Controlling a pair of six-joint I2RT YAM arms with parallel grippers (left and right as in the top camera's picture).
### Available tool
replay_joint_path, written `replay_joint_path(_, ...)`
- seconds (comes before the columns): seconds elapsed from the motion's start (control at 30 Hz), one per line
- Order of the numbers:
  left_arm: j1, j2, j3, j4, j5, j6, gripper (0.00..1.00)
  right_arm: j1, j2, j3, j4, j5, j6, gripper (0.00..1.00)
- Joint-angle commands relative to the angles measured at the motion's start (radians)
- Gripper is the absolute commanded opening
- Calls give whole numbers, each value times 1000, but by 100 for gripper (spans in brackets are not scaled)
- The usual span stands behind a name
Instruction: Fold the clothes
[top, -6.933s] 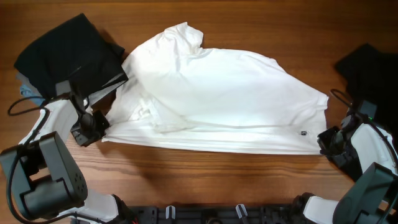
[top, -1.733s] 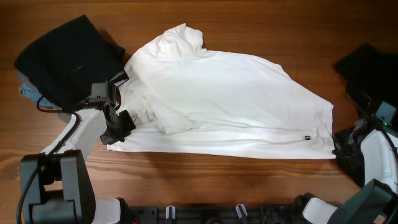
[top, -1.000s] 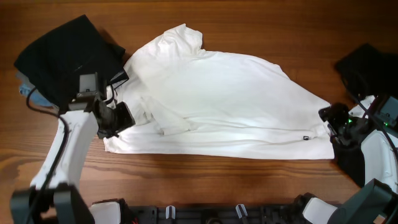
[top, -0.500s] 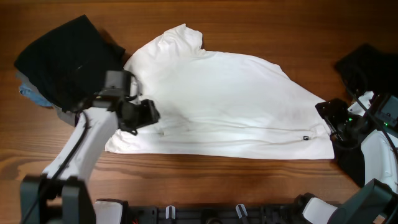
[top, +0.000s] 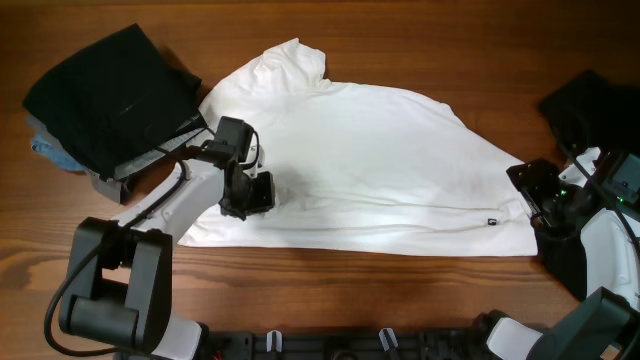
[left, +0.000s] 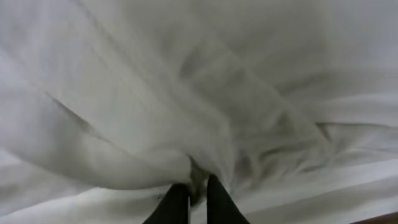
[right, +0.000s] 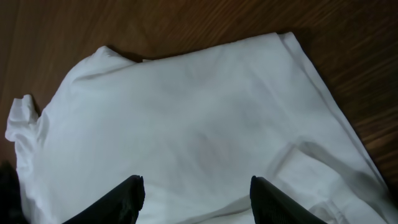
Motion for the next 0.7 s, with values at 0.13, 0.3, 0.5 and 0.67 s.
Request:
replay_joint_path(0.13, -6, 2, 22, 29, 35, 7, 4, -1, -9, 8, -1, 3, -20, 60)
replay_joint_path(0.3, -6, 2, 37, 184, 31, 8, 4, -1, -9, 8, -1, 3, -20, 59)
replay_joint_path(0.5, -13, 4, 37, 296, -16, 7, 18, -1, -9, 8, -2, 3, -21, 59)
replay_joint_path(0.67, -23, -11, 46, 234, -30, 8, 7, -1, -9, 8, -3, 3, -21, 59)
